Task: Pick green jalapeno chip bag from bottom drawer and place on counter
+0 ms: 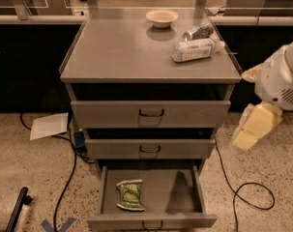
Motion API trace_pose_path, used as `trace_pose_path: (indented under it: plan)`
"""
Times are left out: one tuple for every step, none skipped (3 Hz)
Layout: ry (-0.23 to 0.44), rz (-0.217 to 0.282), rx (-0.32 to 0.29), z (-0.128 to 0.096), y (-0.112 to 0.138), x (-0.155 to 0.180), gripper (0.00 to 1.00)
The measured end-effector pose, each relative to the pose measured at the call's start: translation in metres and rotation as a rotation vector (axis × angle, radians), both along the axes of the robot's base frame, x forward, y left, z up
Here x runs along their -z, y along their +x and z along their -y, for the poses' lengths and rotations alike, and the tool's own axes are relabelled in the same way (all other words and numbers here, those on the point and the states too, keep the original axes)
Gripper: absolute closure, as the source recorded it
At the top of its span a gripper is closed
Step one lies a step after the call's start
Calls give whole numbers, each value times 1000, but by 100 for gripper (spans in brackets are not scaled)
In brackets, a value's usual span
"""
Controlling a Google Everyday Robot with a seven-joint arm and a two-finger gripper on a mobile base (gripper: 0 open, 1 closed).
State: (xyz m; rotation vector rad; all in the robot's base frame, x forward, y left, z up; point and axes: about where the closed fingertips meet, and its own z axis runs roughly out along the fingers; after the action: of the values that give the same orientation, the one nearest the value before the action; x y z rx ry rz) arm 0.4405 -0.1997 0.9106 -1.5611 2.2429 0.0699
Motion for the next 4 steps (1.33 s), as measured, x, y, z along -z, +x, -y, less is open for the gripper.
trace_pose_path:
  plan:
    - [86, -5, 15, -26, 21, 59, 0]
    - [112, -29, 13, -52, 48, 105, 0]
    - [115, -28, 15, -54, 51, 108, 0]
    - [114, -12, 27, -53, 46, 108, 0]
